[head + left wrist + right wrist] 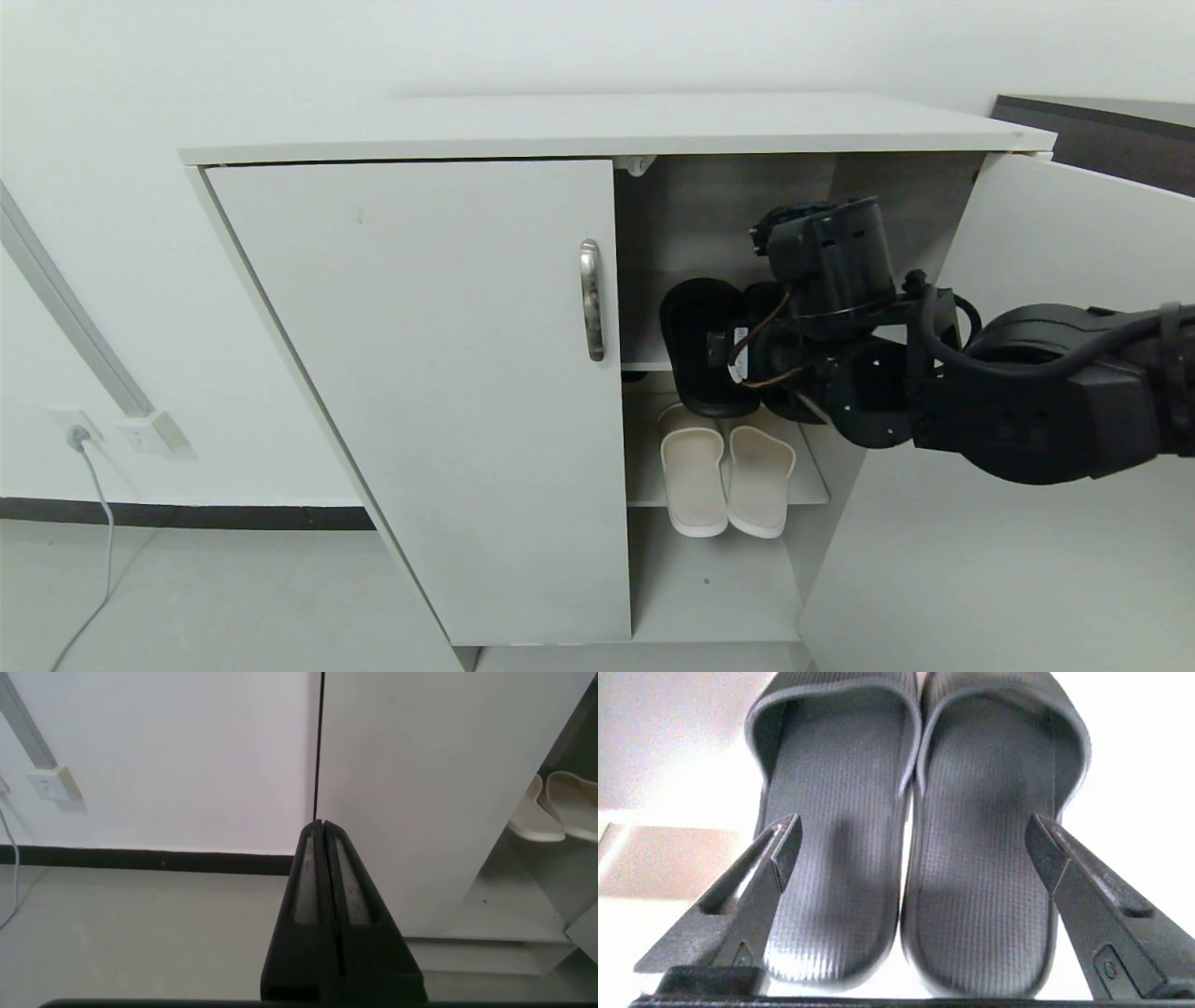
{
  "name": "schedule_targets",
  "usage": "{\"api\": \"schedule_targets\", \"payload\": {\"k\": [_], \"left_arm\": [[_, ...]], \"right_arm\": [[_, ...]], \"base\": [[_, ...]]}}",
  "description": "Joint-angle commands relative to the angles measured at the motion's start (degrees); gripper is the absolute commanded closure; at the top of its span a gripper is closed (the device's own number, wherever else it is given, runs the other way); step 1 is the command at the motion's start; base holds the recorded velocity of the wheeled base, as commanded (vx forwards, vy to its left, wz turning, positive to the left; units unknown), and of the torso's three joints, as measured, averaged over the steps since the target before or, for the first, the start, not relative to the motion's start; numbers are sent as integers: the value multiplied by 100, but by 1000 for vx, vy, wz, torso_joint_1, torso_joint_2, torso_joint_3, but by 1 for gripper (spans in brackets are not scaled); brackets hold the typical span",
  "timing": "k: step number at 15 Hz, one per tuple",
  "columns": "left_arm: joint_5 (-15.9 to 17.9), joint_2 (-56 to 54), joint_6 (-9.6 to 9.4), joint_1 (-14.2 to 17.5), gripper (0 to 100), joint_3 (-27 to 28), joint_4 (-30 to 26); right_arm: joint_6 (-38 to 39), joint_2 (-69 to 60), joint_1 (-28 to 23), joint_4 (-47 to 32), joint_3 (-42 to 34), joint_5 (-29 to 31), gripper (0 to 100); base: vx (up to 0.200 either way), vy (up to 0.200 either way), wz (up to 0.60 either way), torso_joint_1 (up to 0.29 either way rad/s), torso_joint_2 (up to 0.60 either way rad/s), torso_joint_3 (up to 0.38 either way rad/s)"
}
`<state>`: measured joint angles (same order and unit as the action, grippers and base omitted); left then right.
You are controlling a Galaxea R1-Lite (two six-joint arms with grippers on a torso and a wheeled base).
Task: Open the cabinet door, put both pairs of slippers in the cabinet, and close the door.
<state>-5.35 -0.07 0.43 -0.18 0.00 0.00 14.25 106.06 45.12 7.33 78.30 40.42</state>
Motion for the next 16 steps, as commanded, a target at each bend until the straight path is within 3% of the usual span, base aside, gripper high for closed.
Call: {"api": "schedule_targets", "payload": {"k": [1,4,5,9,16], "left_arm": [[-1,7,1,1,100,0,0],[-1,7,1,1,100,0,0],[-1,7,1,1,100,0,0],[-1,7,1,1,100,0,0],[-1,7,1,1,100,0,0]], "right_arm": [[-1,-481,243,243,-597,-87,0],[-28,-991,621,1034,-1766,-210,0],[-28,-1061,691,1271,-2047,-246,100],[-36,-947,735,1992,-2557,-448,100],[-19,-771,744,2001,-2565,-439,100]], "base": [[0,0,0,0,0,0],[0,0,0,0,0,0],[0,0,0,0,0,0],[0,0,0,0,0,0],[0,0,0,0,0,0]]}}
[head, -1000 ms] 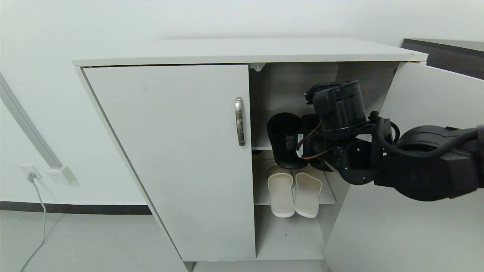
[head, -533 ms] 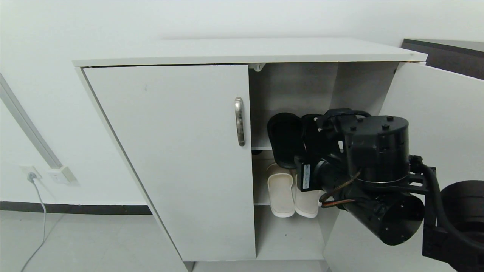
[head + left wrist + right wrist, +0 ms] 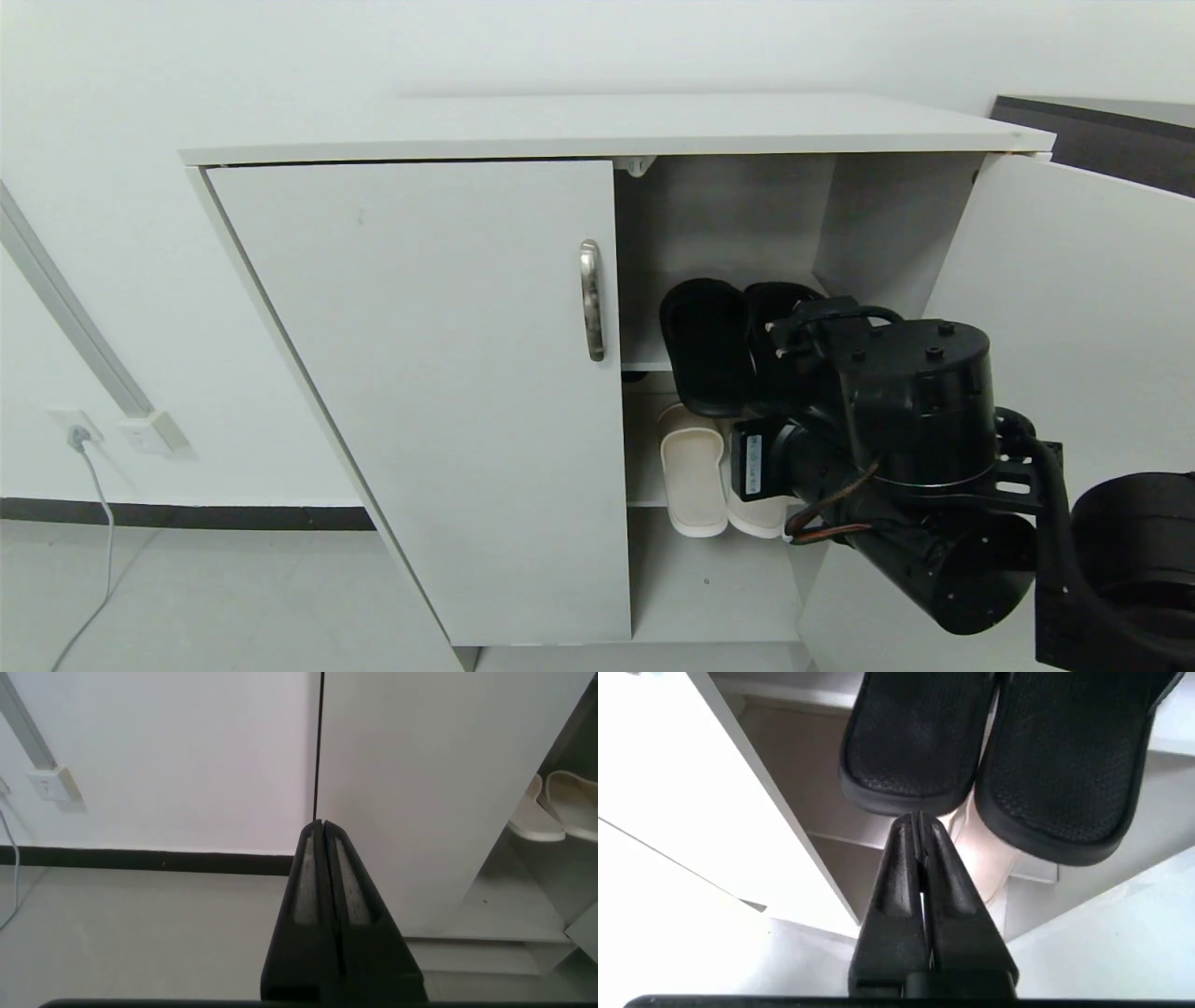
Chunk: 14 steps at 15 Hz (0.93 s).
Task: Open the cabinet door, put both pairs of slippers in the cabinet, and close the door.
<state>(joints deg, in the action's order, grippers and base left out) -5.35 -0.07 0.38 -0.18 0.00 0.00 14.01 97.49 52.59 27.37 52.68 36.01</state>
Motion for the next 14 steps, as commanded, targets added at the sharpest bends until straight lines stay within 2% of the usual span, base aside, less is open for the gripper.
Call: {"api": "schedule_targets", "payload": {"k": [1,9,14], "left_arm": [[-1,7,-3,1,100,0,0],[-1,7,6,1,100,0,0],[-1,7,-3,1,100,0,0]], "right_arm": [[6,113,6,5,-3,2,100],[14,148,14,5,-20,38,100],[14,148,23,5,-20,46,100]], "base": [[0,0,0,0,0,0],[0,0,0,0,0,0],[-200,0,0,3,3,2]]}}
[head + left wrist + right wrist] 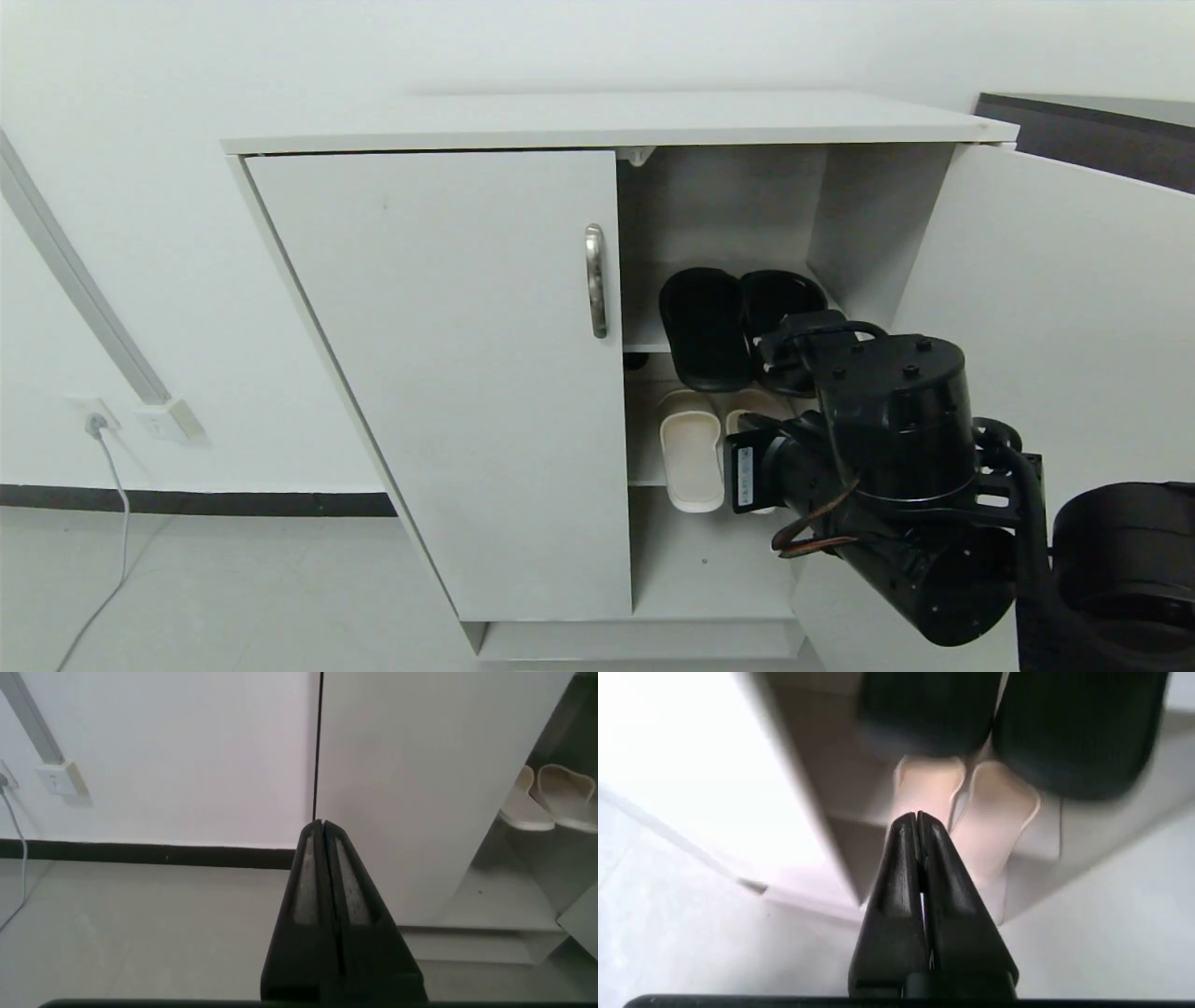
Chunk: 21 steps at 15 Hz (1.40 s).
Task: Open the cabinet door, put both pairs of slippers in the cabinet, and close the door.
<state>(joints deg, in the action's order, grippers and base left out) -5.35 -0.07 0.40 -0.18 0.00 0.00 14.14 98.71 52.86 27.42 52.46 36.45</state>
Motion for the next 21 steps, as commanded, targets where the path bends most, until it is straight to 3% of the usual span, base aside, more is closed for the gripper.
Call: {"api": "schedule_targets", "payload": {"k": [1,17,21], "left_arm": [[-1,7,4,1,100,0,0],[8,7,-5,1,100,0,0],[-1,7,4,1,100,0,0]], "right_arm": [[1,26,-4,1,-16,2,100],[-17,8,23,53,-95,11,100],[-43,-1,14,168,-289,2,100]], "base": [[-200,0,0,-7,-7,2],[-200,0,0,4,4,2],[0,0,0,0,0,0]]}}
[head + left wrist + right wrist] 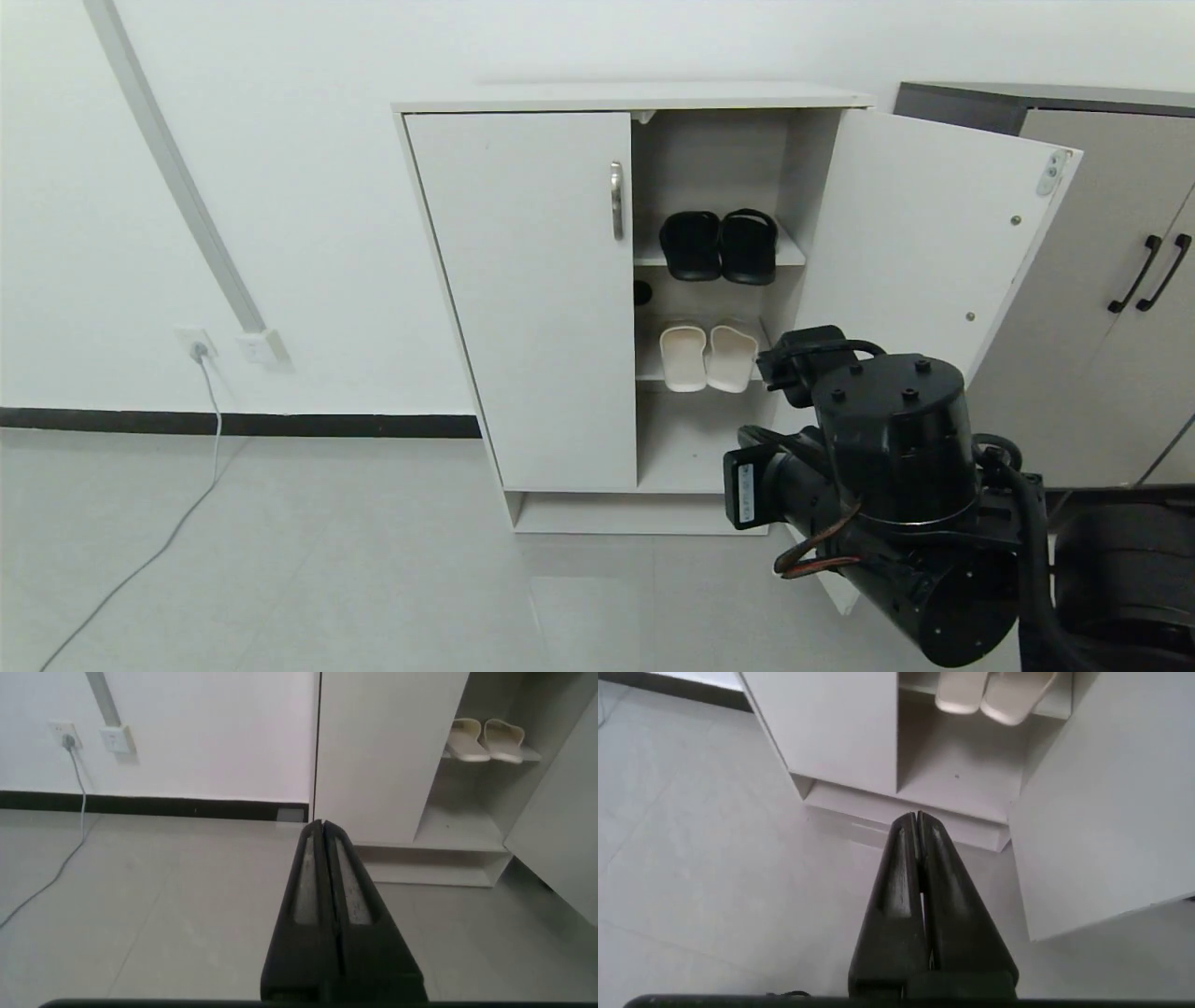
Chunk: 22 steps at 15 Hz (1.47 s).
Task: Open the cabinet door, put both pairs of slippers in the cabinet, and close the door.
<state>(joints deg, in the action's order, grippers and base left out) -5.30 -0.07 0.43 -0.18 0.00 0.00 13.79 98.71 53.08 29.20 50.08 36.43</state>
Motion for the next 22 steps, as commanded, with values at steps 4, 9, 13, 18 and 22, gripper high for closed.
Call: {"api": "schedule_targets", "payload": {"k": [4,9,13,18,22], "left_arm": [[3,7,1,1,100,0,0],[-6,7,1,1,100,0,0],[-6,7,1,1,100,0,0],[3,7,1,1,100,0,0],[-6,7,1,1,100,0,0]], "right_arm": [[-183,-1,-43,165,-200,-21,100],[-192,26,-70,165,-262,-30,100],[-192,70,-70,157,-262,-30,100],[-192,105,-78,157,-262,-30,100],[-192,105,-78,157,-271,-30,100]], "base": [[0,0,0,0,0,0],[0,0,0,0,0,0],[0,0,0,0,0,0],[0,0,0,0,0,0],[0,0,0,0,0,0]]}}
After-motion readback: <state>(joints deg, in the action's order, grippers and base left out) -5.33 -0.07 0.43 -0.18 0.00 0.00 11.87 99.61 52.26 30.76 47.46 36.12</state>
